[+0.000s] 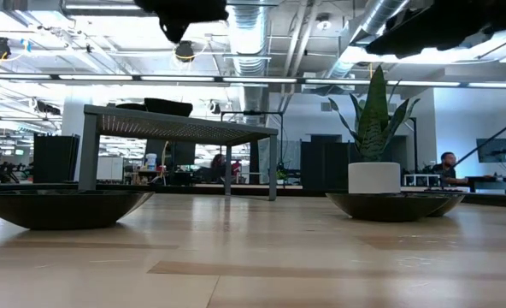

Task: Pick & Place Mini shaped plates
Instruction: Put the black leaf-shaped plate on the shelf

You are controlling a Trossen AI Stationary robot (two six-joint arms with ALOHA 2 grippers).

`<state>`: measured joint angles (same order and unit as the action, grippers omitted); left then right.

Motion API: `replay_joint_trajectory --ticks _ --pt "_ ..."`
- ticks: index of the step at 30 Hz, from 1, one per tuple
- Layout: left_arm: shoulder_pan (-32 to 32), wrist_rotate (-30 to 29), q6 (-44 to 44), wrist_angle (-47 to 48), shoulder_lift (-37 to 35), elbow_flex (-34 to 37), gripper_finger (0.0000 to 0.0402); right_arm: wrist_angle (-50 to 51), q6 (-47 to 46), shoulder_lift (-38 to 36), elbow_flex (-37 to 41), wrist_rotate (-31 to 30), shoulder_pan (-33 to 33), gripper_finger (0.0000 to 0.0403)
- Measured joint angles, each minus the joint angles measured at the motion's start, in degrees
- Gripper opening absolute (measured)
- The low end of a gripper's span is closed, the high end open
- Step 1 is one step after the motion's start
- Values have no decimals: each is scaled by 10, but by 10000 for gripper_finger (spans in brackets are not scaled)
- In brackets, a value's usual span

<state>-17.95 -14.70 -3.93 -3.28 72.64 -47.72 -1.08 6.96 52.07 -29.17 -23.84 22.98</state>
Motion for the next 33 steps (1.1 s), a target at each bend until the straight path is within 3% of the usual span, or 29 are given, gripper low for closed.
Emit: replay_joint_trajectory --ticks 5,10,18,24,30,33 --pt "-46 -25 12 -36 77 0 90 9 -39 97 -44 17 2 135" --pt "-49 -43 18 -61 120 0 90 45 -191 208 -108 93 28 134" --pt "-41 -47 15 -83 118 0 90 228 -390 381 -229 93 51 134" --pt "-41 -46 15 -86 113 0 90 363 -387 472 -316 101 59 133" --pt "-41 -46 15 -90 113 0 90 374 -374 535 -351 98 56 133" --pt "-41 -46 15 -92 113 0 90 388 -376 553 -359 65 53 124"
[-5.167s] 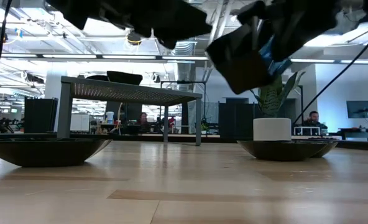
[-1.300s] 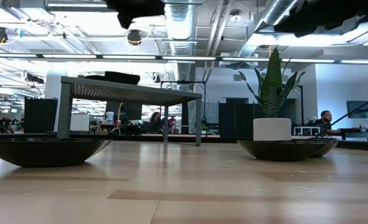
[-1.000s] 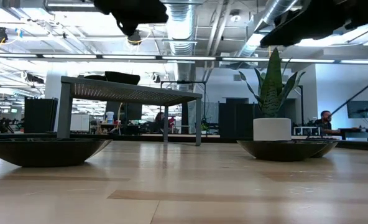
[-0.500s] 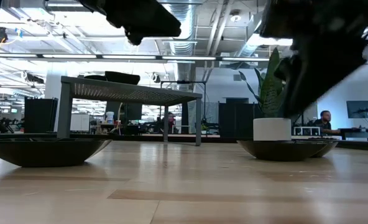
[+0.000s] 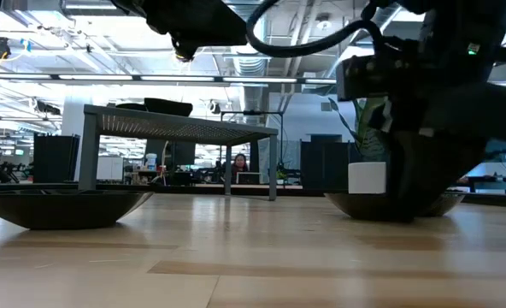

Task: Pick & Place Mini shaped plates
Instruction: Put the black leaf-shaped plate on the shelf

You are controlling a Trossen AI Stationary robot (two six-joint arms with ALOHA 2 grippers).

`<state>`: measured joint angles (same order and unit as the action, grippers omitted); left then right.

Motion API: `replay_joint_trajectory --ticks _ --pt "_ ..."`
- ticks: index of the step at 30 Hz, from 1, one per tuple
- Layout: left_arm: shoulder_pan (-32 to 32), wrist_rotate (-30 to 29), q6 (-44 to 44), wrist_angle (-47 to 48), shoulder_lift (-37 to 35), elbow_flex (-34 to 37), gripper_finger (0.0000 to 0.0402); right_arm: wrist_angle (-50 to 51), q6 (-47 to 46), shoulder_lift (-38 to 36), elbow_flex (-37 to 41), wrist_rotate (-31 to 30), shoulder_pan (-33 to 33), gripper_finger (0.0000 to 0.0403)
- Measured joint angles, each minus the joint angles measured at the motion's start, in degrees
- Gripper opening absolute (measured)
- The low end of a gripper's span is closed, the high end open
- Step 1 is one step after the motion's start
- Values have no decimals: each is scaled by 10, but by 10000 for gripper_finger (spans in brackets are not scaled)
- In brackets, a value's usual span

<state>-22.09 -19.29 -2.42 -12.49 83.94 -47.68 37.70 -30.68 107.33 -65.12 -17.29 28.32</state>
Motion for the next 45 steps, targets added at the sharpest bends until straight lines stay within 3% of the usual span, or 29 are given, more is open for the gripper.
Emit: replay_joint_trajectory --ticks 3,8,14,19,22,25,30,34,37,45 --pt "0 0 0 0 0 0 90 22 -3 8 -9 -11 -5 98" --pt "0 0 0 -4 0 0 90 44 9 1 -11 2 -14 14" --pt "0 0 0 -8 0 0 90 99 33 -35 -46 3 -13 4" --pt "-13 0 0 -13 0 0 90 159 116 -90 -98 -97 -8 7" --pt "-35 0 0 -27 -2 0 90 152 221 -128 -106 -181 -18 3" --pt "-63 -16 0 -30 -27 0 90 119 344 -159 -106 -206 -49 4" --pt "-114 -118 49 -31 -99 0 90 5 542 -181 -106 -193 -130 2" --pt "-123 -140 77 -32 -146 0 90 -93 671 -178 -106 -92 -211 3" --pt "-122 -142 80 -31 -156 0 90 -145 711 -158 -106 -17 -265 5" --pt "-110 -148 95 -28 -152 0 90 -184 777 -88 -104 -9 -358 1"
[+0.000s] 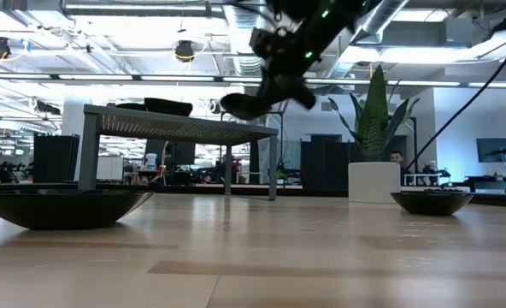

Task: Pick & Place Mini shaped plates
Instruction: Put the black leaf-shaped plate on the shelf, then stack the black leaf-shaped plate on the black leaf-shaped plate on the shelf

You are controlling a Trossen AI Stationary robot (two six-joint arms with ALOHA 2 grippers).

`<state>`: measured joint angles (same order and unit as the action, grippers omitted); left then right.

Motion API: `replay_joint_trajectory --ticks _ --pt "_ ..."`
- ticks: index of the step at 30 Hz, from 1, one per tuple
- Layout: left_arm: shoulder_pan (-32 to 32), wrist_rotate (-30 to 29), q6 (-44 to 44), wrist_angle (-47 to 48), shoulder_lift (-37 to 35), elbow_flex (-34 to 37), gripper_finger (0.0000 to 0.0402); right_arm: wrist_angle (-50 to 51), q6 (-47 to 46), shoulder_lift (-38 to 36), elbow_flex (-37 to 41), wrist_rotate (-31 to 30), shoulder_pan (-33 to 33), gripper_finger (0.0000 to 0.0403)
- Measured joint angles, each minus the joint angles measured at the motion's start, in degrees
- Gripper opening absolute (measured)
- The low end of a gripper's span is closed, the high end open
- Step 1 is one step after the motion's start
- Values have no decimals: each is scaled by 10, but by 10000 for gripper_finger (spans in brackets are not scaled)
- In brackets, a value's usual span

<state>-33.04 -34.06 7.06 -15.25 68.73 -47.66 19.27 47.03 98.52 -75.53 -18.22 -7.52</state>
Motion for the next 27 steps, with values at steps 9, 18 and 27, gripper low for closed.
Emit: replay_joint_trajectory --ticks 9,18,27 --pt "6 -7 0 -2 1 6 90 -72 60 43 -1 4 -24 17" --pt "10 -9 0 -3 1 7 90 -101 86 100 -42 -33 -23 64" --pt "10 -9 -17 -2 1 9 90 -84 84 84 -60 -51 -6 112"
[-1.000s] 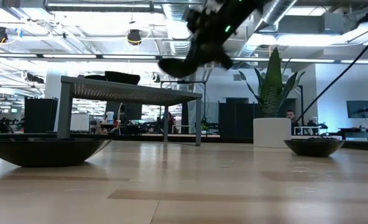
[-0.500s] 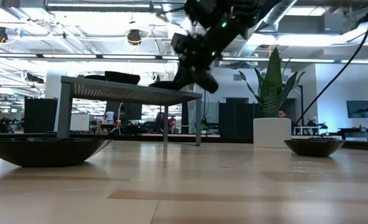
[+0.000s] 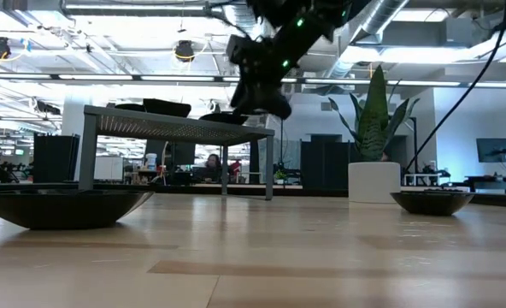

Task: Pick & Place Mini shaped plates
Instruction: Stack the black leaf-shaped plate on the black leaf-shaped plate on the shelf

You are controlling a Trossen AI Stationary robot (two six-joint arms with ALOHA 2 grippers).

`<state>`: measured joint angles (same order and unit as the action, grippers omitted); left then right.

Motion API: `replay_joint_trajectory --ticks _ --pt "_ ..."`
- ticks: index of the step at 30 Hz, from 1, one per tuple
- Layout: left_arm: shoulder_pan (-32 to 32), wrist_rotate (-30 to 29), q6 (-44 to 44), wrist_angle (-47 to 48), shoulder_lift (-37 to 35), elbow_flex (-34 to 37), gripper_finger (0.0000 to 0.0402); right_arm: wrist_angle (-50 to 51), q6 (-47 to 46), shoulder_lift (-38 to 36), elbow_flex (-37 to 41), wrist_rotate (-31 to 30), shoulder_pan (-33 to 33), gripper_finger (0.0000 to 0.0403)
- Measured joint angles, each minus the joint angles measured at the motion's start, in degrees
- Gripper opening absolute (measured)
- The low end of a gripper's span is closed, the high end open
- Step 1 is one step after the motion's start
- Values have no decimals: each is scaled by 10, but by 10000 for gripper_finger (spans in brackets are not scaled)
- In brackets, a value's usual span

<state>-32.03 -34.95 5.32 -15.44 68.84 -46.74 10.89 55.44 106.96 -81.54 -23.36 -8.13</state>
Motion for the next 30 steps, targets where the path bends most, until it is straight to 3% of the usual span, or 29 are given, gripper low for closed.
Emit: replay_joint_trajectory --ticks 5,10,15,20,23,30 --pt "0 0 0 -1 0 9 90 79 -48 -42 0 -51 31 132" --pt "2 0 0 -2 0 26 90 229 -156 -113 0 -52 93 141" --pt "3 0 -3 -14 0 27 90 387 -340 -189 0 -26 179 130" --pt "3 0 -2 -18 0 27 90 501 -594 -248 9 64 251 115" --pt "3 0 -3 -28 0 26 90 506 -699 -271 59 73 291 113" --pt "3 0 -1 -29 0 26 90 492 -786 -278 232 71 374 112"
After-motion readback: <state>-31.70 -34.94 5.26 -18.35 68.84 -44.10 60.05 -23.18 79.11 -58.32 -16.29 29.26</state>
